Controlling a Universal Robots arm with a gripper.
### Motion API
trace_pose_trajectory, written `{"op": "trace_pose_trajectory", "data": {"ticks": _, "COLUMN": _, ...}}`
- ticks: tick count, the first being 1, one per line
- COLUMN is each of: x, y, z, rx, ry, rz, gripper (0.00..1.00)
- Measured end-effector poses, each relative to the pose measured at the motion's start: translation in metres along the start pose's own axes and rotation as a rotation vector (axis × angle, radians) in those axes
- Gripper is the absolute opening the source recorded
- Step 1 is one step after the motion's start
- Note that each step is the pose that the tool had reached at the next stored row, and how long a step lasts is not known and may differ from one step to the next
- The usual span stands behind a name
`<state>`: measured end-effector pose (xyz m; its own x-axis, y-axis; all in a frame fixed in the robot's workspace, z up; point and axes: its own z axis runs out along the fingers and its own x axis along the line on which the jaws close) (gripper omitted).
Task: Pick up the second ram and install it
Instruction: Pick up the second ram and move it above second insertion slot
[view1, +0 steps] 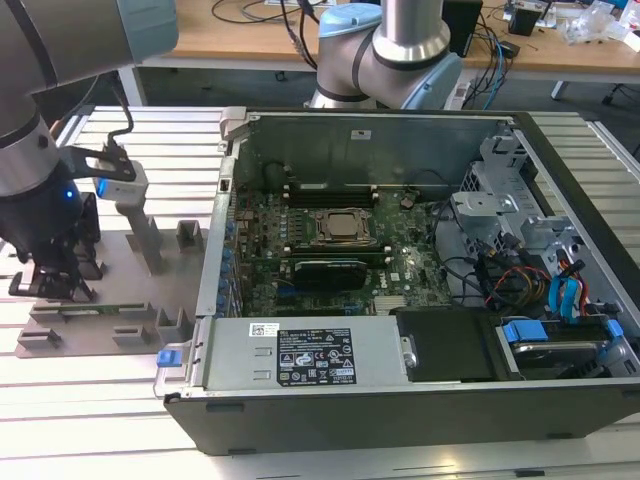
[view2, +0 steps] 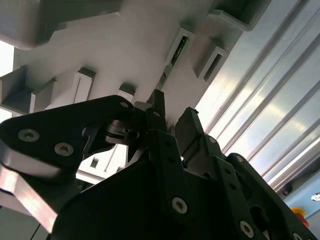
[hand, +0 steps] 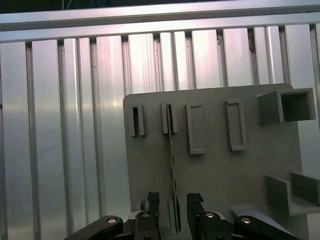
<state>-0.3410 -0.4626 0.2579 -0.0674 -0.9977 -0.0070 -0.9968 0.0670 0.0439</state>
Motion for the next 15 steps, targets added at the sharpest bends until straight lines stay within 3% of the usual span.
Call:
{"op": "trace_pose_trajectory", "data": {"ticks": 8, "x": 0.0010, "y": -0.0007, "z": 0.0151, "rx": 0.0000, "ry": 0.0003, "rz": -0.006, "gripper": 0.36}}
{"op": "trace_pose_trajectory", "data": {"ticks": 10, "x": 0.0011, "y": 0.0004, "z": 0.0213, "rx": -0.0004, "ry": 0.0024, "rz": -0.055, "gripper": 0.36}}
{"op": "trace_pose_trajectory", "data": {"ticks": 15, "x": 0.0018, "y": 0.0113, "z": 0.0326, "rx": -0.0001, "ry": 0.0027, "rz": -0.063, "gripper": 0.36}}
